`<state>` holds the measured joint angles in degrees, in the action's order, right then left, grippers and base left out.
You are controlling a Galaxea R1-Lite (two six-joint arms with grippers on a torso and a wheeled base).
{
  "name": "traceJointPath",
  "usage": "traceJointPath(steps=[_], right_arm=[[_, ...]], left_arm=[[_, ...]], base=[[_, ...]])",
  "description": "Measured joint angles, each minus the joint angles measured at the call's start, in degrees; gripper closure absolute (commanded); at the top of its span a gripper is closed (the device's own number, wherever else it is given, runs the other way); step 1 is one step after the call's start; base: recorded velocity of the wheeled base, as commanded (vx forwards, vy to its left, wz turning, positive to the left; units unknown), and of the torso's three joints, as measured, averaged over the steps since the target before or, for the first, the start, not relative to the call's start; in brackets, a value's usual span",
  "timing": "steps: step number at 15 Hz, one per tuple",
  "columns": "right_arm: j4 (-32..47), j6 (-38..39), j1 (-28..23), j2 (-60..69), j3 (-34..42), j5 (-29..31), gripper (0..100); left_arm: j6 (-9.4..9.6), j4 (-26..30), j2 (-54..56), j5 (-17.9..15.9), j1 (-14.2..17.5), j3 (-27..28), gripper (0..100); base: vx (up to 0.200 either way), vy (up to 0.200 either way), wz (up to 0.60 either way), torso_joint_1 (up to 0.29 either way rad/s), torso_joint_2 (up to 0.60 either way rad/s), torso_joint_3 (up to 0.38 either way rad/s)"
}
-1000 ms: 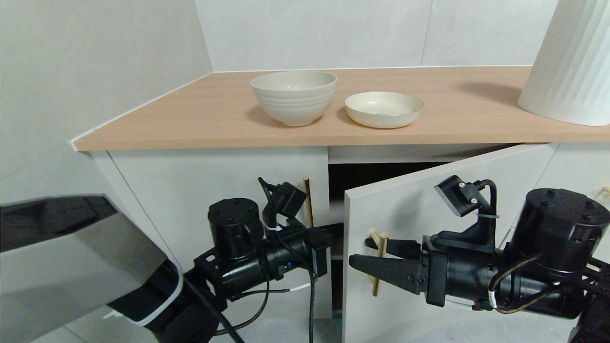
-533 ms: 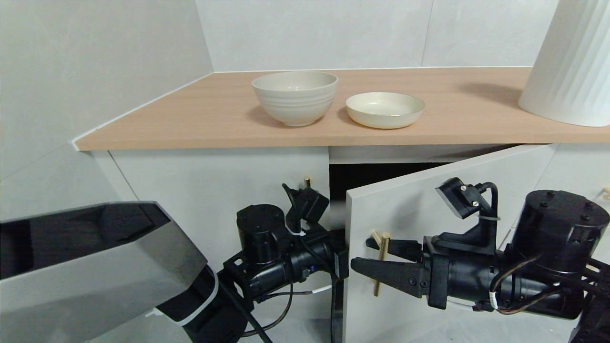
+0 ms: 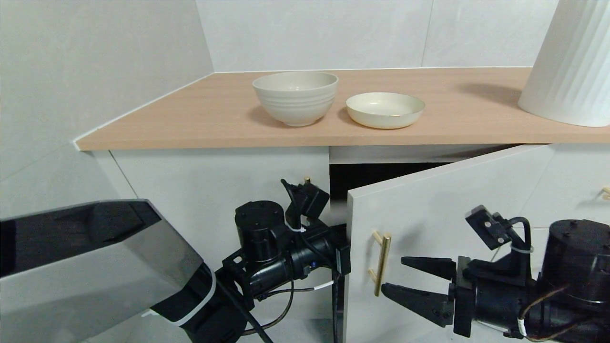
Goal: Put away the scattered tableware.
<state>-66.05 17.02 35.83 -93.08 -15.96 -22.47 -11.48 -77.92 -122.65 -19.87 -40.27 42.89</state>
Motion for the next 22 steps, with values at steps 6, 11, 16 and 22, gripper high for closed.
traceJointPath(steps=[6,11,16,22], right_arm=[[9.09,-7.67,0.96,13.14,6.75,17.87,0],[37.45,-10.86,1.32,23.37,-2.01,24.73,0],[38.02,-10.79,1.51,25.86,-2.97,22.93,0],[38.19,-10.84,1.62,26.05,-2.50,21.52,0]], left_arm=[[-0.01,0.27,1.07,1.21,-0.11,-0.15,100],[-0.01,0.95,1.90,1.18,-1.33,-1.99,100],[0.00,6.75,5.01,0.79,-2.34,-3.28,100],[0.00,6.75,4.92,0.74,-3.43,-3.28,100]], base=[[0.000,0.000,0.00,0.000,0.00,0.000],[0.000,0.000,0.00,0.000,0.00,0.000],[0.000,0.000,0.00,0.000,0.00,0.000],[-0.133,0.000,0.00,0.004,0.00,0.001]])
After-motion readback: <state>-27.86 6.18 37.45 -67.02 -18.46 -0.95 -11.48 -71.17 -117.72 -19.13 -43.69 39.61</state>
